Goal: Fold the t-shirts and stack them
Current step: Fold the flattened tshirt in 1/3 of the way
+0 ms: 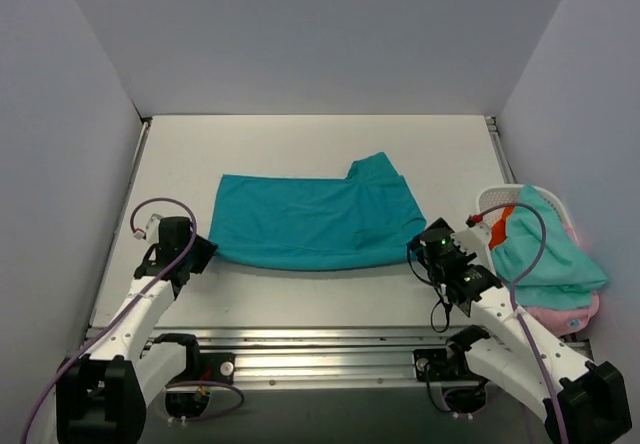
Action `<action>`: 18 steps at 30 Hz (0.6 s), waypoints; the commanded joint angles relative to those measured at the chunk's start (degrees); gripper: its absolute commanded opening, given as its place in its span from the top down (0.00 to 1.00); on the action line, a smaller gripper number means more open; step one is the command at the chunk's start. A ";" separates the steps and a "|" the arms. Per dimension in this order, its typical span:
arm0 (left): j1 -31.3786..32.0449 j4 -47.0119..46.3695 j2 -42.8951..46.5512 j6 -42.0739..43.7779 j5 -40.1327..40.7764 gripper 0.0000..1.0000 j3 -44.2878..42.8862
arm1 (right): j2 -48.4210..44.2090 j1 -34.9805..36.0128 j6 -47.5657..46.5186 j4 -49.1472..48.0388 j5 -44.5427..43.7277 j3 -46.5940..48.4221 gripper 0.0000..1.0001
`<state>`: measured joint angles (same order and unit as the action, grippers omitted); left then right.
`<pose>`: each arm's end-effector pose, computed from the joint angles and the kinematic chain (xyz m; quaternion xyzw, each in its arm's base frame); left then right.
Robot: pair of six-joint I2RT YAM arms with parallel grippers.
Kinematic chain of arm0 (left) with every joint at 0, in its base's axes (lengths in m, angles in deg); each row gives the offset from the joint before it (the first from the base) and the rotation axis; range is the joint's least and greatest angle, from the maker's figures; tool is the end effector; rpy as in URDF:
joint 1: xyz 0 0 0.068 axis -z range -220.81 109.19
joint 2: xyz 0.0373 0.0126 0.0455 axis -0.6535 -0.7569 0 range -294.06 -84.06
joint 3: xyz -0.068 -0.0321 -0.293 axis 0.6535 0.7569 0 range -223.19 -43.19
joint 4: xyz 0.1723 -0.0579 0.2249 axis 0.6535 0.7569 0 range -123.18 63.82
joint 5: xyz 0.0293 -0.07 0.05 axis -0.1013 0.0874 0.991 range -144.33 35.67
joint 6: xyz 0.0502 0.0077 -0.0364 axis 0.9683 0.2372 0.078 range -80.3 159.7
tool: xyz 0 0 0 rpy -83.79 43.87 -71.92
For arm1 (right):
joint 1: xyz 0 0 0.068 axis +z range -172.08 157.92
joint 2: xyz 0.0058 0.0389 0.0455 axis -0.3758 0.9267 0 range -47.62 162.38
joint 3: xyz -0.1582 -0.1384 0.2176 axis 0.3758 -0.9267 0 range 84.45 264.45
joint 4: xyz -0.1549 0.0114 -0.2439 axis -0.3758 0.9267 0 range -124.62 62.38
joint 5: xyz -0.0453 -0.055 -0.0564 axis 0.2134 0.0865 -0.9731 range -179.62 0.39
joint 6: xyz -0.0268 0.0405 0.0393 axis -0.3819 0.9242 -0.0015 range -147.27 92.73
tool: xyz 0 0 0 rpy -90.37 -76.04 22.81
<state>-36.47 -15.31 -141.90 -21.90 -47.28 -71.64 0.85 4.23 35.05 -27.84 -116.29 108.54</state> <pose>0.2138 -0.0103 0.1914 -0.4651 0.8051 -0.1499 0.3362 0.1879 0.0689 0.2152 0.3698 0.7710 0.1901 0.4824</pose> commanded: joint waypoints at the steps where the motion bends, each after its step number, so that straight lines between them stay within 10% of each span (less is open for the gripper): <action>1: -0.21 6.03 6.32 1.13 0.51 0.45 0.41 | -4.07 0.06 1.04 9.99 -3.03 -0.01 0.08; 4: -0.12 10.25 10.89 1.49 -1.07 0.05 0.24 | -6.98 0.33 2.09 12.36 -1.89 0.16 0.01; 11: -0.12 16.59 18.73 2.19 -2.74 0.06 -4.15 | -9.45 0.85 2.10 15.19 -4.96 5.34 0.00; 18: -0.47 -3.00 2.95 6.84 -5.46 0.06 -11.52 | 7.74 0.50 -13.18 -6.25 -2.06 14.29 0.00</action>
<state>-36.53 -6.46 -131.98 -18.95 -50.21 -77.32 -0.44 4.64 29.87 -22.96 -118.04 116.96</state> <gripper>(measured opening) 0.938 0.996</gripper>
